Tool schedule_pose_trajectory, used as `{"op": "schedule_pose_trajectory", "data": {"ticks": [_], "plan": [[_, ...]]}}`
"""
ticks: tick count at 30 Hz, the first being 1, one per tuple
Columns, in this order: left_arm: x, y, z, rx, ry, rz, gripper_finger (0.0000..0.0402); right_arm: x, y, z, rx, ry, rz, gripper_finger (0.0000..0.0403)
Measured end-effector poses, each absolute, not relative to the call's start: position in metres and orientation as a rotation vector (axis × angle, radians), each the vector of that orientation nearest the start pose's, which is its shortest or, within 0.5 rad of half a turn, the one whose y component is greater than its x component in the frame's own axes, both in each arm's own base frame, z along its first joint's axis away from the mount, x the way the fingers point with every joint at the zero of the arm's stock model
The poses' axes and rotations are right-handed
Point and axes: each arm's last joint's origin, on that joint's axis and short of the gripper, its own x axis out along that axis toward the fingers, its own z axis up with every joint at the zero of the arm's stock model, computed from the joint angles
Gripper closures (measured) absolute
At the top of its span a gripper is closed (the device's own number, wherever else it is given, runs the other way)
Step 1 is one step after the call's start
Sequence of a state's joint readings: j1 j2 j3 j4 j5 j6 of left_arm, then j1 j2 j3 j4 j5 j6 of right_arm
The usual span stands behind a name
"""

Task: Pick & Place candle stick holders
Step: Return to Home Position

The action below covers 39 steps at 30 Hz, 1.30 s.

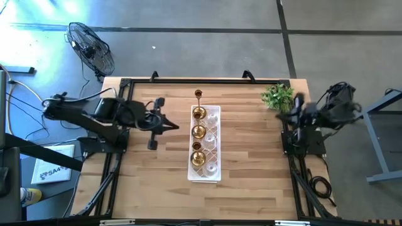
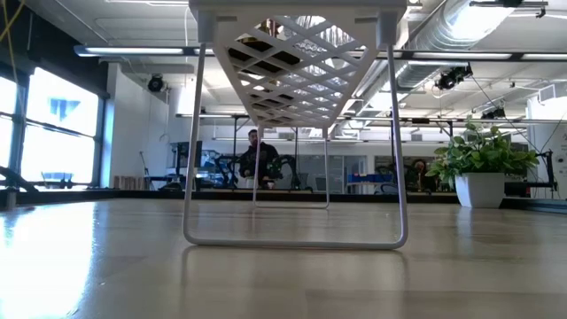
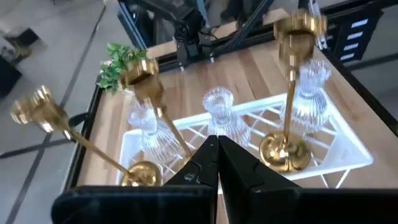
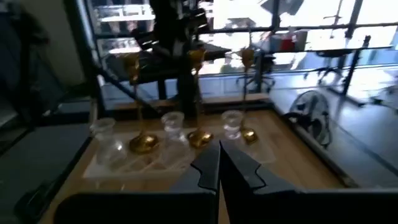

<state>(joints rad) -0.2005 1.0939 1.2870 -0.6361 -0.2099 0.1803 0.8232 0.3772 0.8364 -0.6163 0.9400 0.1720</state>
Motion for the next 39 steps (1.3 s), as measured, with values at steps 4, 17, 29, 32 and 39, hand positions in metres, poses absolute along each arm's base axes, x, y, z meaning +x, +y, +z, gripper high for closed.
{"op": "schedule_pose_trajectory", "data": {"ticks": [4,17,29,32,39], "plan": [[0.192,-0.035,0.361,0.239,0.327,-0.084,0.0401,0.056,0.030,0.314,0.063,0.090,0.042,0.0403],[0.159,-0.030,0.288,0.114,0.150,-0.130,0.0401,0.072,0.057,0.248,-0.040,-0.073,0.392,0.0403],[0.152,-0.031,0.254,0.106,0.131,-0.196,0.0401,0.089,0.053,0.184,0.114,-0.046,0.370,0.0403],[0.148,-0.030,0.247,0.093,0.127,-0.194,0.0401,0.092,0.049,0.174,0.135,-0.017,0.344,0.0403],[0.141,-0.029,0.224,0.090,0.103,-0.194,0.0401,0.096,0.043,0.170,0.138,0.001,0.321,0.0403]]}}
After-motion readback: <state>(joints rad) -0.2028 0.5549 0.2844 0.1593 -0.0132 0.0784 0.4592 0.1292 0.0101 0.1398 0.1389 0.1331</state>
